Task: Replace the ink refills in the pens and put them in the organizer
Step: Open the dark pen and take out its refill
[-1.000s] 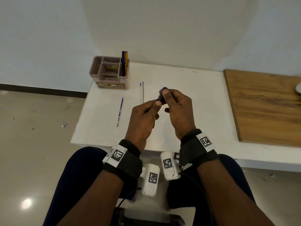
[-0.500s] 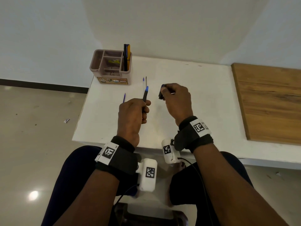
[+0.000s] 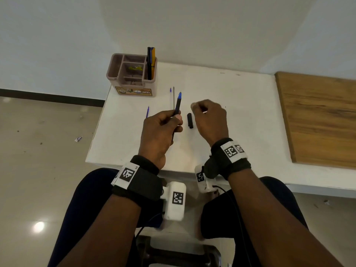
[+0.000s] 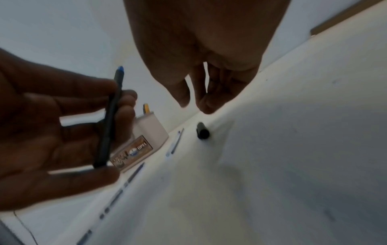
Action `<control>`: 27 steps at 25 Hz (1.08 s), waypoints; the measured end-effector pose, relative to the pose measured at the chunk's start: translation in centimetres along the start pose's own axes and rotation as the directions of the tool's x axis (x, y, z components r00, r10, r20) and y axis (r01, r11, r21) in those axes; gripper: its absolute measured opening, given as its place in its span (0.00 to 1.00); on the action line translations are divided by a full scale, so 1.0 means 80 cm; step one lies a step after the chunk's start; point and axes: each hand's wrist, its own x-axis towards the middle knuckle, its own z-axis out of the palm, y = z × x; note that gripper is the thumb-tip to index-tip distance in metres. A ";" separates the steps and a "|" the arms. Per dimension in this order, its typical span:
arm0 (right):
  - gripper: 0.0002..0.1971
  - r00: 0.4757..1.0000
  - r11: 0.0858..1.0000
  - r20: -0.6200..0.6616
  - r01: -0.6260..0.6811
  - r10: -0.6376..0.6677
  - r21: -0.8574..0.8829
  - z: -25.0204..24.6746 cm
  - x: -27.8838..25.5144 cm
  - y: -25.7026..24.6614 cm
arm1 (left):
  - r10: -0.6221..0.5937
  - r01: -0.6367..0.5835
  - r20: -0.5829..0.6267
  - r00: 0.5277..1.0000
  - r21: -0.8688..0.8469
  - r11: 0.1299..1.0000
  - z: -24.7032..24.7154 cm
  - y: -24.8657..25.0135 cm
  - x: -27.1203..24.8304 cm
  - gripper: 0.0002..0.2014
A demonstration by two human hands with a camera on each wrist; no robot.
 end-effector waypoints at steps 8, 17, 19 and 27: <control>0.14 0.998 0.976 -0.002 0.068 -0.069 0.206 -0.050 -0.043 -0.047 | 0.173 -0.189 0.099 0.980 0.185 0.964 0.017 -0.005 -0.014 0.14; 0.14 0.978 0.967 0.095 0.163 -0.184 0.194 -0.070 -0.047 -0.035 | 0.358 -0.403 0.190 0.914 0.349 0.846 0.023 -0.005 -0.024 0.12; 0.13 0.980 0.962 0.142 0.101 -0.140 0.253 -0.070 -0.047 -0.037 | 0.355 -0.402 0.192 0.915 0.353 0.845 0.024 -0.005 -0.022 0.13; 0.12 0.994 0.958 0.063 0.065 -0.086 0.280 -0.068 -0.043 -0.033 | 0.333 -0.378 0.182 0.925 0.377 0.846 0.026 -0.007 -0.018 0.12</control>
